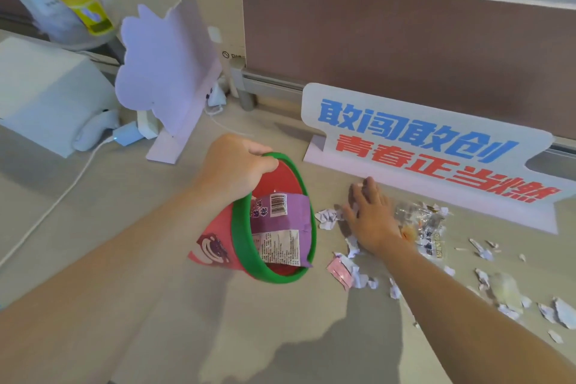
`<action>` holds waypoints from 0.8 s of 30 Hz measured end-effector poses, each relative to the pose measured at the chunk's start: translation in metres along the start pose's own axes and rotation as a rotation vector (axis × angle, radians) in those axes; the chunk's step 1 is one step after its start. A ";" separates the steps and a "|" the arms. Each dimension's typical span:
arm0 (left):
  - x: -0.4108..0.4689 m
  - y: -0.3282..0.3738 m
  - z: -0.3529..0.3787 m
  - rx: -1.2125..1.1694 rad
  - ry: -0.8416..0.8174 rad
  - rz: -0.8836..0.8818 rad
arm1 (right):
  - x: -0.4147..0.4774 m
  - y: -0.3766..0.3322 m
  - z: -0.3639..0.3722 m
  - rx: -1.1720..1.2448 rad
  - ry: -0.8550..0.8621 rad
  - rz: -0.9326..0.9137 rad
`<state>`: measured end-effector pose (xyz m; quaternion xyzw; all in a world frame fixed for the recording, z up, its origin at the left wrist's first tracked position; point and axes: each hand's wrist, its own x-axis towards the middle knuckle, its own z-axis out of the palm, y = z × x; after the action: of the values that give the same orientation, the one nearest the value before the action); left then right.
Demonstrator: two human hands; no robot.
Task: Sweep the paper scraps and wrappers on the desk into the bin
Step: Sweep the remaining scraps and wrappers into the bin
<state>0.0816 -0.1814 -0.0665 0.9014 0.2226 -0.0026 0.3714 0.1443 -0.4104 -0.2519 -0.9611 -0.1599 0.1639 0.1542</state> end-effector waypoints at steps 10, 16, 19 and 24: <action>0.006 -0.005 -0.005 -0.053 -0.021 0.003 | -0.027 -0.044 -0.003 0.171 0.044 -0.115; 0.001 -0.008 -0.008 -0.101 -0.028 -0.014 | -0.046 -0.051 0.028 -0.100 -0.157 -0.257; -0.001 -0.005 -0.010 -0.073 -0.045 0.003 | -0.078 -0.034 0.024 -0.075 -0.100 -0.310; -0.003 -0.004 -0.010 -0.091 -0.043 0.004 | -0.130 -0.019 0.033 0.067 0.240 0.035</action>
<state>0.0756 -0.1736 -0.0616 0.8838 0.2126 -0.0109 0.4167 0.0117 -0.4319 -0.2402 -0.9708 -0.1181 0.0554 0.2013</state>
